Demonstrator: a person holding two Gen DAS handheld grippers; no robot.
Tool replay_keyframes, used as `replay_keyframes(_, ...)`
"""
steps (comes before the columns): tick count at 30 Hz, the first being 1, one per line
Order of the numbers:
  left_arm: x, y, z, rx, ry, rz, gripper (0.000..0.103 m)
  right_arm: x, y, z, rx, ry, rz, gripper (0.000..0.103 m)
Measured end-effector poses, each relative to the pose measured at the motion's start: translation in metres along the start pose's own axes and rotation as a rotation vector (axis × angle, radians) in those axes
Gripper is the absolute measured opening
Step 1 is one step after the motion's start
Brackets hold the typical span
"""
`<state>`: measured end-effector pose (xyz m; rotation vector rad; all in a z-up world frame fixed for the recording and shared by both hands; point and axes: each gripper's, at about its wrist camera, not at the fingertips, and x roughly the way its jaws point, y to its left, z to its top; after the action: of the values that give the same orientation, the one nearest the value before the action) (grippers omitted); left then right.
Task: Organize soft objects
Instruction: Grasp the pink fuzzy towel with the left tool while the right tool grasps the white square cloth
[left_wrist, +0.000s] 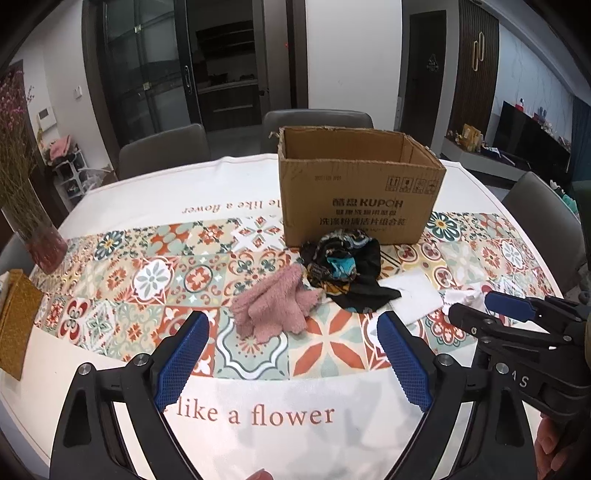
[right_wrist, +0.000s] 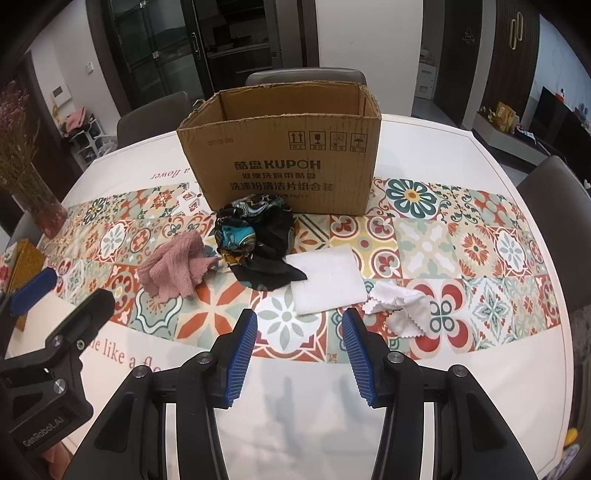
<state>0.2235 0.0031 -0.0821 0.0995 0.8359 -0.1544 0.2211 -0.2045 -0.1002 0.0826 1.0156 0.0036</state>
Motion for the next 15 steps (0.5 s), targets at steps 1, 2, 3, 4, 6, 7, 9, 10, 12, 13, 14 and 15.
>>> replay_keyframes(1,0.001,0.000,-0.001,-0.001,0.004,-0.002,0.093,0.000,0.000,-0.001,0.001,-0.001,0.001,0.049)
replay_keyframes(2,0.002,0.001,-0.004,-0.003,0.008,-0.004,0.092,-0.001,0.000,-0.003,0.002,-0.005,0.004,0.049)
replay_keyframes(3,0.002,0.002,-0.006,-0.004,0.012,-0.006,0.092,-0.001,0.000,-0.004,0.003,-0.008,0.007,0.049)
replay_keyframes(4,0.003,0.002,-0.008,-0.004,0.015,-0.004,0.091,-0.002,0.000,-0.005,0.003,-0.012,0.009,0.049)
replay_keyframes(6,0.005,0.003,-0.012,0.000,0.016,0.002,0.090,-0.002,0.001,-0.008,0.004,-0.021,0.011,0.049)
replay_keyframes(7,0.006,0.003,-0.014,0.006,0.016,0.008,0.090,-0.002,0.000,-0.010,0.008,-0.030,0.014,0.049)
replay_keyframes(9,0.007,0.004,-0.017,0.010,0.012,0.010,0.090,-0.003,0.000,-0.012,0.017,-0.042,0.014,0.049)
replay_keyframes(10,0.009,0.004,-0.019,0.012,0.010,0.014,0.090,-0.003,0.000,-0.014,0.021,-0.050,0.016,0.049)
replay_keyframes(12,0.010,0.006,-0.022,0.012,0.004,0.018,0.090,-0.001,0.001,-0.016,0.024,-0.058,0.014,0.049)
replay_keyframes(13,0.011,0.006,-0.023,0.009,0.001,0.019,0.090,0.000,0.001,-0.018,0.028,-0.063,0.014,0.049)
replay_keyframes(14,0.013,0.007,-0.023,0.006,0.000,0.020,0.090,0.001,0.002,-0.019,0.032,-0.064,0.015,0.049)
replay_keyframes(15,0.014,0.008,-0.024,0.004,0.000,0.017,0.090,0.004,0.002,-0.020,0.037,-0.061,0.017,0.049)
